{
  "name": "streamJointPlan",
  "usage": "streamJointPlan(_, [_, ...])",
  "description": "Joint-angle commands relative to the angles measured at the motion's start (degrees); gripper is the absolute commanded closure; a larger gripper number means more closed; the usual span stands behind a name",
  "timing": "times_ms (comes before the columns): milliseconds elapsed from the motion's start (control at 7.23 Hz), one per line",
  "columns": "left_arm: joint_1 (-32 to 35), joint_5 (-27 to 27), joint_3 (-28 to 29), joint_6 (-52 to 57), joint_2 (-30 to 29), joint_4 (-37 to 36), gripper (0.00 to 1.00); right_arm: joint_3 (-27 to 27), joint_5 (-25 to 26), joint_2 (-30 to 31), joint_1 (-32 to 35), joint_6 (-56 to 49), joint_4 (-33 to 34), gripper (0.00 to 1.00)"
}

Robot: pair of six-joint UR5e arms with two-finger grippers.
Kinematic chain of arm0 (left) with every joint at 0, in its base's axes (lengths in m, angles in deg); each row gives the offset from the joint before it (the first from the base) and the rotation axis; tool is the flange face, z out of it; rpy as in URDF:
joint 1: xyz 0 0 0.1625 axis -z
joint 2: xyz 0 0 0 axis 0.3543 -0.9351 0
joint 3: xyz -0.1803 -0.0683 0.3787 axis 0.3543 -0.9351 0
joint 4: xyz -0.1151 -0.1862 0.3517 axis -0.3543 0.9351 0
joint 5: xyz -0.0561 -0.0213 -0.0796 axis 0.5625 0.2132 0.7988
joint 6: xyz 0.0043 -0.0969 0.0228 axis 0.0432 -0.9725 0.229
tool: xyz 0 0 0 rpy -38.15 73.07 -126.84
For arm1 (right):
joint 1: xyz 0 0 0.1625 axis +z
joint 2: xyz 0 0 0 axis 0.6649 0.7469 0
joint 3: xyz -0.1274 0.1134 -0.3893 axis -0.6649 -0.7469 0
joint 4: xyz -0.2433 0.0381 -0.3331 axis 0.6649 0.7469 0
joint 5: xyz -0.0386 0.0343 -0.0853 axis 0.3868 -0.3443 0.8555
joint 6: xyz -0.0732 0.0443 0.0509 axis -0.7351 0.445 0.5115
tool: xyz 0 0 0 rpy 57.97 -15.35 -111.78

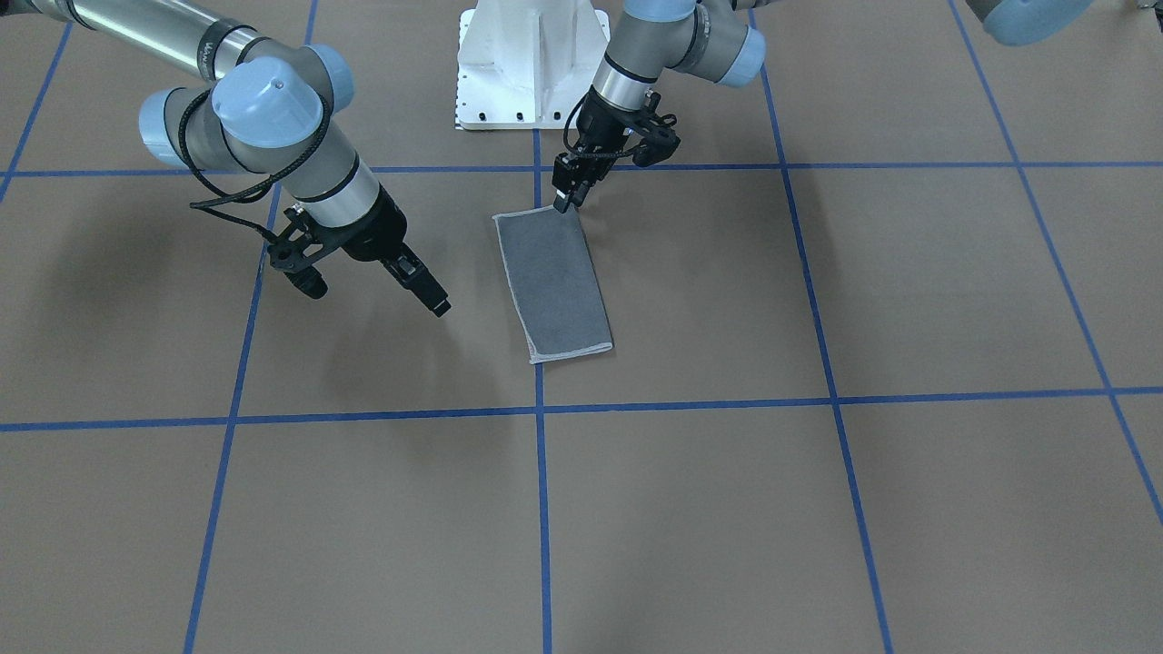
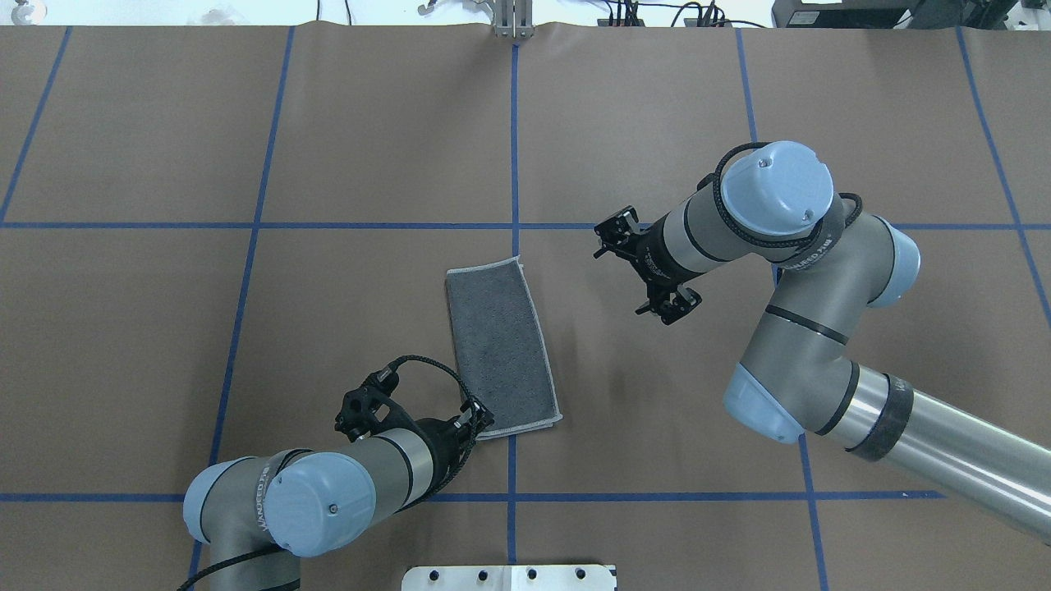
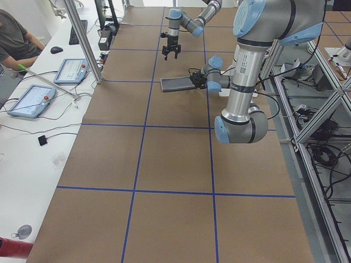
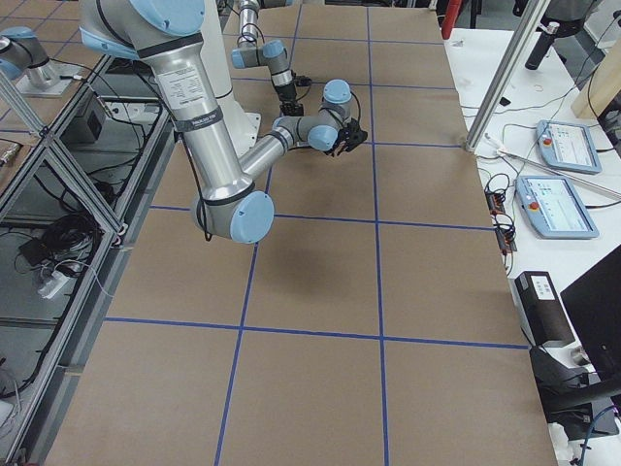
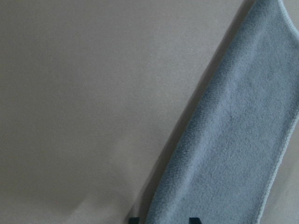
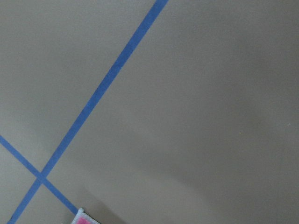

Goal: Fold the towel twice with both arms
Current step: 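Lower the left gripper onto the strip's end nearest the robot and grasp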

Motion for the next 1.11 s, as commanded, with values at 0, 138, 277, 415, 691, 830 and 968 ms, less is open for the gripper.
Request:
streamJointPlan(0, [0.01,0.00,0.06,-0.09,-0.09,-0.02,0.76,0.05,0.00,-0.01,-0.01,0.09,0.03,0.00])
streamJointPlan(138, [0.01,0.00,0.06,-0.09,-0.09,-0.02,0.90,0.05,0.00,-0.01,-0.01,0.27,0.03,0.00])
streamJointPlan(277, [0.01,0.00,0.06,-0.09,-0.44,-0.02,1.00,0.05,0.09,-0.01,-0.01,0.27,0.03,0.00])
streamJointPlan(415, [0.01,0.09,0.06,-0.09,-0.70,-0.02,1.00,-0.04,0.09,-0.01,-0.01,0.27,0.03,0.00])
streamJointPlan(691, [0.44,0.26,0.06,0.09,-0.62,-0.02,1.00,-0.13,0.09,-0.10,-0.10,0.27,0.03,0.00])
streamJointPlan(830, [0.53,0.61,-0.20,1.05,-0.62,-0.02,1.00,-0.30,0.09,-0.10,-0.10,0.18,0.03,0.00])
streamJointPlan(968, [0.80,0.70,-0.46,3.23,-0.62,-0.02,1.00,-0.39,0.09,-0.10,-0.01,0.18,0.03,0.00])
